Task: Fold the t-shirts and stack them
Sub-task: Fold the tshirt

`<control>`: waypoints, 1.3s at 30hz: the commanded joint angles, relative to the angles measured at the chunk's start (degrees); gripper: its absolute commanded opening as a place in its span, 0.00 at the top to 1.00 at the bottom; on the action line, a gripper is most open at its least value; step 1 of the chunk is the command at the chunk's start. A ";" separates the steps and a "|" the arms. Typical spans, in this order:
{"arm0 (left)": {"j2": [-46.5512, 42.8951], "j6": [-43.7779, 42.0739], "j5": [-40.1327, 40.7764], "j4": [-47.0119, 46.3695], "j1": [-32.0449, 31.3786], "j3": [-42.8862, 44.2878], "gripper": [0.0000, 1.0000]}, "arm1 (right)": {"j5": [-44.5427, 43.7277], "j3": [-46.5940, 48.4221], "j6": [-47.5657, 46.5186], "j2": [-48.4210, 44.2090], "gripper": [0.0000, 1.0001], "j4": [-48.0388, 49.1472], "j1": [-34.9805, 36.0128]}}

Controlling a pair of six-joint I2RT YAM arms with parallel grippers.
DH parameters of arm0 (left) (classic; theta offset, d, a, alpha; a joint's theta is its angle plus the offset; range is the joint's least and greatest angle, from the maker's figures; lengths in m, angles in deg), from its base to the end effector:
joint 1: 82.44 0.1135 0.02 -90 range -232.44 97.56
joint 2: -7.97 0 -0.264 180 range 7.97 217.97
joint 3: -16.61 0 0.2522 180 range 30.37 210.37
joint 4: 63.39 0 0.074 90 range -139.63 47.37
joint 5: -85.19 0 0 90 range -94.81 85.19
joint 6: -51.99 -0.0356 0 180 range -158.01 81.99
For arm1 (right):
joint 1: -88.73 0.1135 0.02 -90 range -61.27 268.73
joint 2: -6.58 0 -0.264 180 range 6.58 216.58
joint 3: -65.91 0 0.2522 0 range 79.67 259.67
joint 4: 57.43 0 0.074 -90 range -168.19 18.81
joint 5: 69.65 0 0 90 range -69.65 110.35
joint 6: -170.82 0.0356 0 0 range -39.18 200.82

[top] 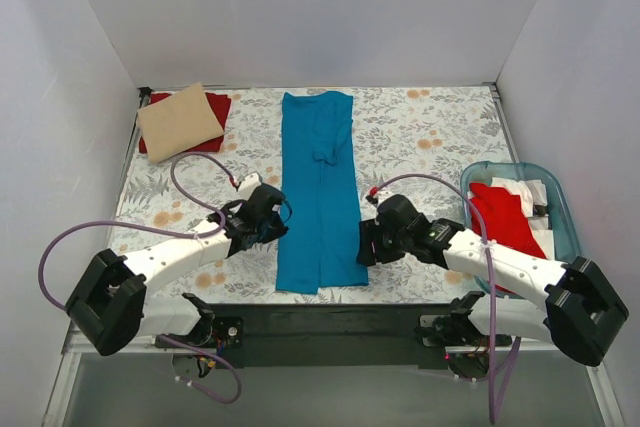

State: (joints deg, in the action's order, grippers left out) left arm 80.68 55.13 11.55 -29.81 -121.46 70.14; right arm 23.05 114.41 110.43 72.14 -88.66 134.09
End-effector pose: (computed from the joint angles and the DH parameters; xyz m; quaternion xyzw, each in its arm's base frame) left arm 0.1968 -0.1466 0.1966 -0.4672 0.8147 -0.2342 0.2514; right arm 0.1567 0.1611 0.1981 -0.1363 0.9243 0.2341 0.2690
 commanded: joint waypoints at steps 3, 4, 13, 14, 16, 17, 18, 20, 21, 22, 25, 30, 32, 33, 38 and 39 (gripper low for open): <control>-6.08 7.04 2.89 9.97 -7.46 -3.82 0.93 | -5.50 -1.34 5.90 -0.61 0.43 -0.01 7.45; -6.35 7.57 2.98 10.76 -8.34 -4.00 0.94 | -6.12 -1.52 6.34 0.52 0.43 -0.02 9.46; -5.12 6.27 -1.24 9.02 -15.37 -2.33 0.99 | -10.08 -4.59 8.63 2.12 0.53 -1.33 13.96; -4.42 6.09 -1.59 8.67 -15.73 -1.98 1.00 | -10.00 -4.94 8.63 1.77 0.53 -1.33 14.14; -2.66 5.74 -2.47 7.88 -16.17 -1.36 1.00 | -10.17 -5.12 8.36 2.03 0.52 -1.25 14.84; -2.14 5.39 -3.52 6.92 -16.52 -1.19 1.00 | -10.26 -5.12 8.45 2.29 0.52 -1.25 15.10; -1.61 5.30 -3.96 6.38 -16.61 -1.18 1.00 | -10.26 -5.04 8.45 2.73 0.52 -1.25 15.37; -0.12 4.86 -4.93 4.72 -17.31 -1.10 1.00 | -10.26 -5.12 8.63 4.05 0.52 -0.98 16.24; 0.24 4.51 -5.98 4.10 -17.57 -1.01 1.00 | -10.17 -5.12 8.71 4.40 0.52 -0.81 16.51; 1.20 4.24 -6.68 3.57 -17.75 -1.01 1.00 | -10.26 -5.04 8.72 5.01 0.52 -0.63 17.21; 2.78 3.01 -9.85 1.02 -18.19 -0.92 1.00 | -10.17 -4.86 9.06 5.81 0.50 -0.46 18.26; 6.13 2.39 -13.89 -2.93 -19.16 -0.75 1.00 | -10.43 -4.51 8.98 3.70 0.42 -1.07 18.62; 6.39 2.31 -14.95 -3.46 -19.25 -0.48 1.00 | -10.96 -4.33 9.07 1.33 0.40 -1.77 18.62; 5.87 2.13 -14.95 -3.38 -19.16 -0.05 1.00 | -11.74 -4.16 9.15 0.45 0.40 -2.38 18.62; 1.57 1.43 -13.12 -0.23 -19.16 1.71 0.93 | -11.58 -5.30 9.42 -7.01 0.40 -5.20 18.62; 0.95 1.51 -12.50 1.09 -19.07 2.15 0.92 | -11.23 -5.65 9.42 -8.16 0.41 -5.20 18.62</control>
State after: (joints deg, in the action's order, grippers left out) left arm 85.27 57.52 -2.06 -30.73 -140.41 69.29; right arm 12.75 109.47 118.87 67.68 -91.72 152.41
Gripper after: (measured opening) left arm 0.067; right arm 0.598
